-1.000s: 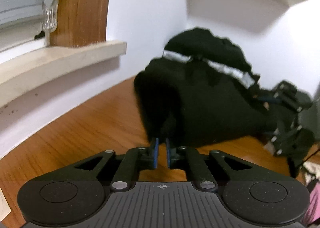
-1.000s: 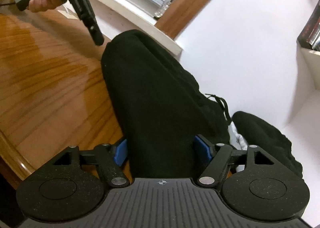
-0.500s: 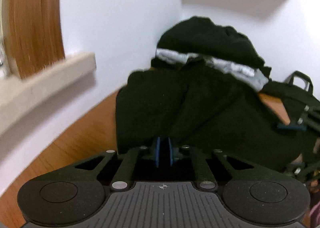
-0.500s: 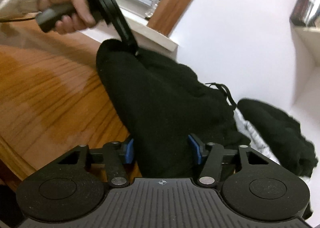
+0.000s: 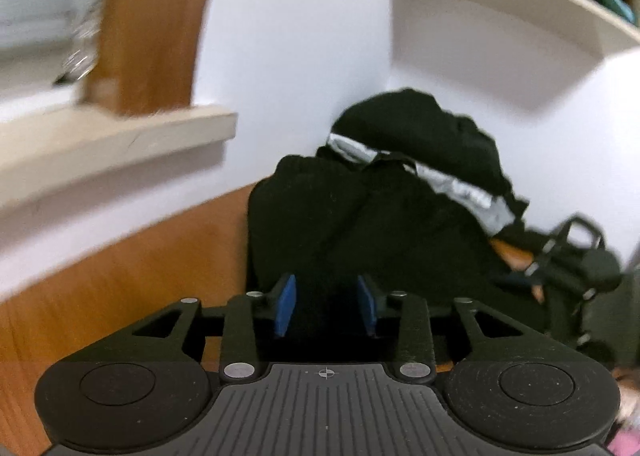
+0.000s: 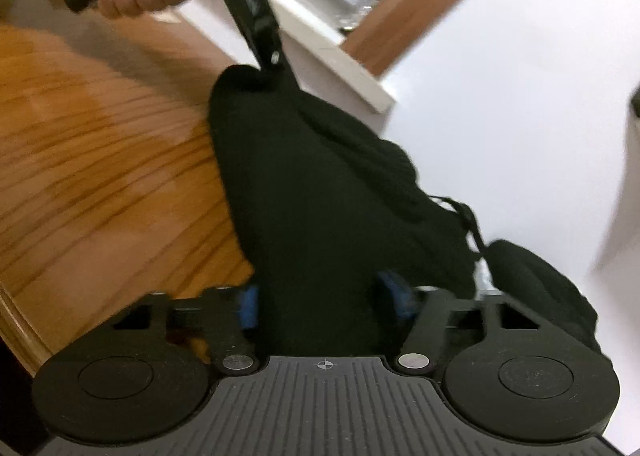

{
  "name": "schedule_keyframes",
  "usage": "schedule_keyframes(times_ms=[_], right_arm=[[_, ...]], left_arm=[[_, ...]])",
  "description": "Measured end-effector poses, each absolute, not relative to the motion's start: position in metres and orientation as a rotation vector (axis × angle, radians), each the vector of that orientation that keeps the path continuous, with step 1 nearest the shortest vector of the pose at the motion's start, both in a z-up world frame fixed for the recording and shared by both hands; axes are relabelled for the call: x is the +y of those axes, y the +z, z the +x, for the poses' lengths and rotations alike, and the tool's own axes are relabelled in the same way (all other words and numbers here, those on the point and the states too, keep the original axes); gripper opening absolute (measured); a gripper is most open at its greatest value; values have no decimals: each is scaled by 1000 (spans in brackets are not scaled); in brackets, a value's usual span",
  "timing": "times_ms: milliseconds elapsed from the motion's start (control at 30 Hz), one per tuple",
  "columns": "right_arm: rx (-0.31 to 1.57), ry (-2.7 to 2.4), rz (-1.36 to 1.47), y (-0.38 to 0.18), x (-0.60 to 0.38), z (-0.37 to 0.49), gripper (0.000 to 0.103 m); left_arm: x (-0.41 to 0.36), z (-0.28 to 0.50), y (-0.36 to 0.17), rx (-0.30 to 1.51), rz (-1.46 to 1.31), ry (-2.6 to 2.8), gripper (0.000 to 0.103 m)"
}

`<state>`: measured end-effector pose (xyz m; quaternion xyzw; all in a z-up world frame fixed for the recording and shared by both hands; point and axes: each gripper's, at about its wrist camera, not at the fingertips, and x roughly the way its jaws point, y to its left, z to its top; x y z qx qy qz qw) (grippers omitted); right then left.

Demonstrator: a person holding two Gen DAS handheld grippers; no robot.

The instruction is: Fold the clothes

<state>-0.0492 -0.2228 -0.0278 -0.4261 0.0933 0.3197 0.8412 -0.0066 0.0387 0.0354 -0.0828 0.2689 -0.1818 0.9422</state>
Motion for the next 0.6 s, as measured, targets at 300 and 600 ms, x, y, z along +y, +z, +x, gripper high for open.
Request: schedule_keyframes(times_ms=[300,600], right_arm=[[176,553,-814,-3,-207,-54,20],[192,516,-668,26,-202,-48,19]], left_arm=[[49,-31,26,561,-496,-339,58],[53,-41,22,593,-685,-367,62]])
